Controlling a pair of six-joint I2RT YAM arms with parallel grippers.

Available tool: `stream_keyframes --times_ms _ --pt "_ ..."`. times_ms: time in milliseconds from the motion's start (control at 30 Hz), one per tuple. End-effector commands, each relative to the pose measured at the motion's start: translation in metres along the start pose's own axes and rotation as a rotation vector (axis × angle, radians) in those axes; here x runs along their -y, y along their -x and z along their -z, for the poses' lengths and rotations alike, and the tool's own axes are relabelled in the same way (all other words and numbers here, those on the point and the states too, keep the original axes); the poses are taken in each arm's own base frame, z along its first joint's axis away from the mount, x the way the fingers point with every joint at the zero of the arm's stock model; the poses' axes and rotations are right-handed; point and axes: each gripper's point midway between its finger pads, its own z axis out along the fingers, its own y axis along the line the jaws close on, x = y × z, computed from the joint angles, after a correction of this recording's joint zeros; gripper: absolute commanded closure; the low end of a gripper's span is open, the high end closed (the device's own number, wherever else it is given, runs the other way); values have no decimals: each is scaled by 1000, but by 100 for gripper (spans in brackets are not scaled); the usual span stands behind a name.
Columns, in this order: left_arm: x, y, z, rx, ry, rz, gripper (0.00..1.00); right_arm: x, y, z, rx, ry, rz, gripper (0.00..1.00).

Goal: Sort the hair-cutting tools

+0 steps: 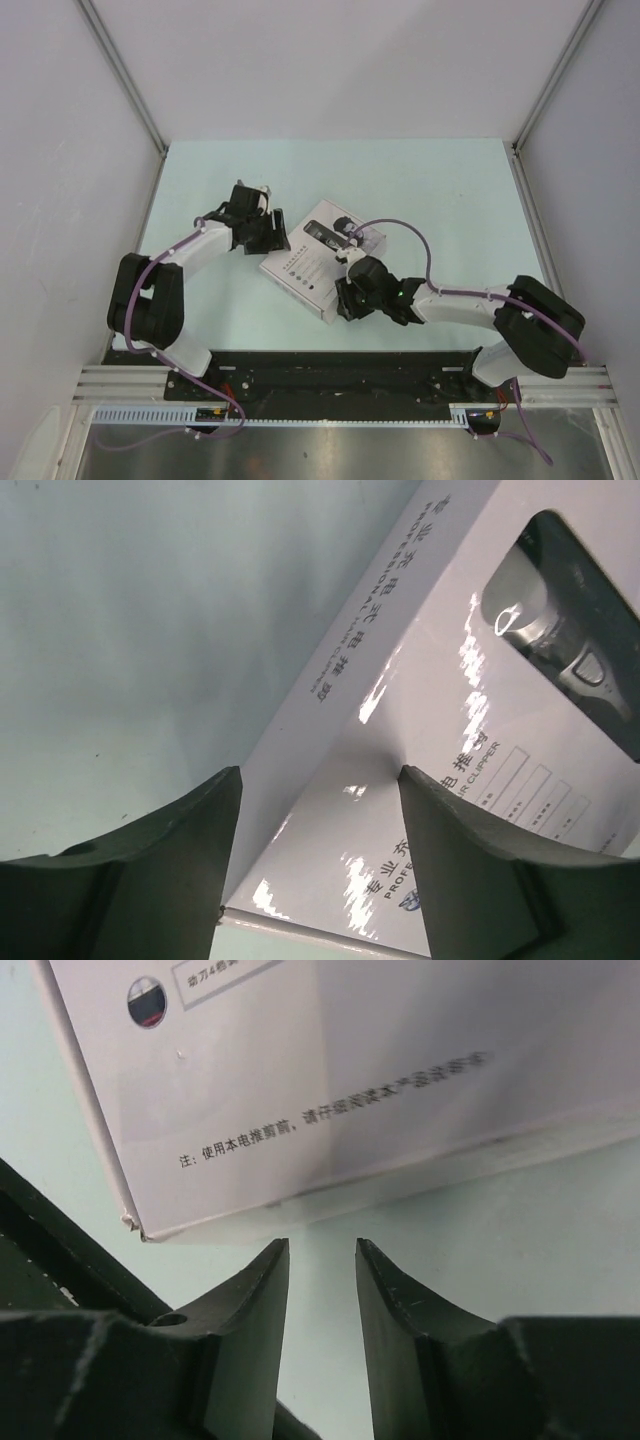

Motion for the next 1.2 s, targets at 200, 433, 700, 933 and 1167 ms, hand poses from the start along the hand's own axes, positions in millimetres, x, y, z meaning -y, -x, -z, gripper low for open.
stream_keyframes --times_ms 200,433,700,933,1167 --pt "-3 -32 -4 -102 -26 58 41 -9 4 -35 43 44 84 69" --pt "6 -47 -3 -155 -84 92 43 -11 2 -54 61 59 121 74" --pt "16 -75 -1 -238 -147 134 47 -2 11 -66 144 10 80 76" --pt "23 -105 -3 -301 -170 136 51 13 21 -57 250 -54 0 73" --pt "40 -106 8 -320 -263 168 54 23 25 -39 320 -88 -63 72"
